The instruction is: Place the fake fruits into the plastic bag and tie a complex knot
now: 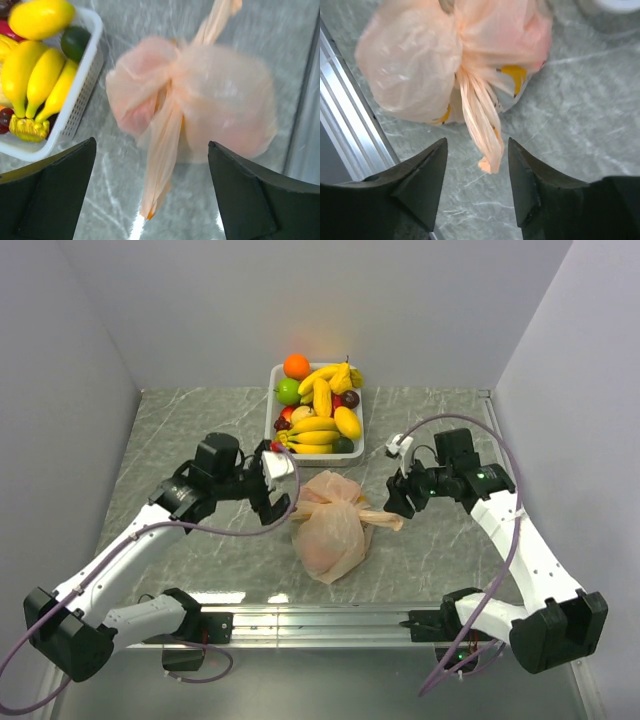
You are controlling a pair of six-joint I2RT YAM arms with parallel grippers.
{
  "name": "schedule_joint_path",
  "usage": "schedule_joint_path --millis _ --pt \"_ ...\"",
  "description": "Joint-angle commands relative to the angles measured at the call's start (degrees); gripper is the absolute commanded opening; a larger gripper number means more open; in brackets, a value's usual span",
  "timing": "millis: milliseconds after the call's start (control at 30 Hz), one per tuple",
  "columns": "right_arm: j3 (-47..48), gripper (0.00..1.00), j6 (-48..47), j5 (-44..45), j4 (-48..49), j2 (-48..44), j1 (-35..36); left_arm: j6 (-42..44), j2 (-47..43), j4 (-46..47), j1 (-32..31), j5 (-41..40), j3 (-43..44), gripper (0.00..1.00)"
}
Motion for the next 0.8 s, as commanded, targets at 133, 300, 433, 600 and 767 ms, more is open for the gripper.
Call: schedule_joint_path --millis 133,300,433,600,767 --pt "8.7 0.74 12.6 -0.5 1.7 -3.1 0.4 -26.4 5.0 -5.0 1.8 -4.9 15.5 0.99" --pt "8.9 0.81 23.3 -1.7 3.7 1.3 0.4 -42.6 10.5 -6.7 10.3 0.5 20.5 0.99" --pt "8.1 0.86 28.0 -4.1 6.0 6.0 1.1 -46.4 12.5 -6.4 14.8 -0.1 20.9 0.99" --pt "6.4 0.9 32.1 3.7 11.3 6.5 4.3 -46.4 12.5 -8.3 15.8 -5.9 19.5 0.99" --pt "6.1 0.91 36.2 8.9 12.4 7.0 8.4 -47.2 12.2 -8.0 16.5 -10.0 18.1 0.99"
